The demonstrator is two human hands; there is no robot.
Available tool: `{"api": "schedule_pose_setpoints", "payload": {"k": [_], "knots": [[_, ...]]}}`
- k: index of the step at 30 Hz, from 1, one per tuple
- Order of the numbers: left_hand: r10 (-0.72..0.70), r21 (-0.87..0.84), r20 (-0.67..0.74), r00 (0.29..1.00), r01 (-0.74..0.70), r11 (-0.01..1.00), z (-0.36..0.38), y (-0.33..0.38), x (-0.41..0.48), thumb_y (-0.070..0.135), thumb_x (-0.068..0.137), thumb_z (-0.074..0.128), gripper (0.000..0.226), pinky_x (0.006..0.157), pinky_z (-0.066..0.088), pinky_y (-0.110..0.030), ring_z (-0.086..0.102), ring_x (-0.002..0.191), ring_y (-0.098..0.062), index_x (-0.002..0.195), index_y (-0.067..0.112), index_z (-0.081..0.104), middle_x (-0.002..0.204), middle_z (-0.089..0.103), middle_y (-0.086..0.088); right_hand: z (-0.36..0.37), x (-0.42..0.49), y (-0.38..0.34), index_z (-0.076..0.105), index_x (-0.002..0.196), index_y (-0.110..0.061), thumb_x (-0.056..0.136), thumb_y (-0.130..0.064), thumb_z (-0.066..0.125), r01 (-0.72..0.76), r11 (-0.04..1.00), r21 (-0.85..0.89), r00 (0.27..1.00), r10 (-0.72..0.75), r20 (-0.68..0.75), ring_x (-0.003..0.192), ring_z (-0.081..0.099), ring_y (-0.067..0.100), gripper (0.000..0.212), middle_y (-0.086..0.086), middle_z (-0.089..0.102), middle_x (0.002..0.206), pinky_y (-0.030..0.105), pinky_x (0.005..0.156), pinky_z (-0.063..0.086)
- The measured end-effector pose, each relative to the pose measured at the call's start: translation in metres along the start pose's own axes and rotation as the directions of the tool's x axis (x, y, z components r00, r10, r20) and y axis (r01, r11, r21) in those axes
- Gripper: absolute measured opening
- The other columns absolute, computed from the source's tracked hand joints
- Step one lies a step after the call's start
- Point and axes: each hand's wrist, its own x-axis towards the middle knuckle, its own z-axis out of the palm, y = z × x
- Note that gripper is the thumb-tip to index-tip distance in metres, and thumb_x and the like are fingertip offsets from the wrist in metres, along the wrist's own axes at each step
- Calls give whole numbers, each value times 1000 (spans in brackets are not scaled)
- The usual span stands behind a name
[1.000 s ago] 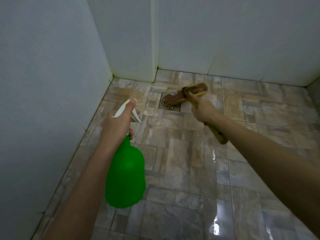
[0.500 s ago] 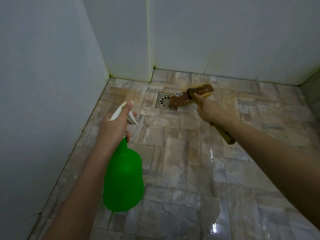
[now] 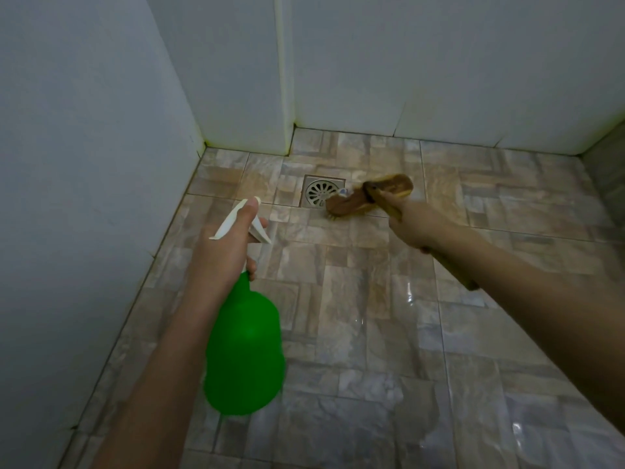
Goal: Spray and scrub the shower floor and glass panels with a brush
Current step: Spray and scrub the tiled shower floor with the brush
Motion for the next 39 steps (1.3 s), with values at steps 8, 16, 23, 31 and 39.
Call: {"api": "schedule_pose_setpoints", "payload": {"k": [8,16,23,31,39], "knots": [[-5,-17,-8,1000,5,1000,3,3,-1,57,97,50,43,51,45,-28,48,41,-12,58,59,68,91,75,7,5,18,-8,8,151,-44,101,-16,36,16,1000,24,999,-15,-34,59,55,22,63,9,51,84,29,41,43],[7,-14,-46,999,-8,1000,-8,9,2,54,97,53,43,50,43,-27,51,39,-12,57,53,70,88,76,5,15,61,-71,7,152,-41,100,-13,32,72,987,147,995,-61,-78,62,48,23,65,20,52,121,30,41,40],[14,-64,-59,998,-18,998,-13,8,-3,50,98,55,41,45,42,-27,48,39,-17,60,46,72,92,77,-2,-1,48,-42,9,152,-39,100,-12,35,64,997,31,997,-62,-53,59,50,22,64,15,51,97,30,40,42],[12,-63,-58,998,-16,998,-11,11,-12,49,97,55,28,47,42,-27,45,35,-13,77,36,68,92,76,0,19,40,-38,5,150,-45,99,-10,33,44,995,87,994,-35,-101,65,54,24,68,13,51,99,31,43,46],[-4,-54,-70,998,0,999,-9,11,-20,52,96,56,38,49,42,-29,48,36,-14,62,43,71,87,77,2,16,32,-33,4,151,-42,100,-9,33,18,995,101,997,-10,-83,64,51,20,68,14,53,101,30,47,45]]}}
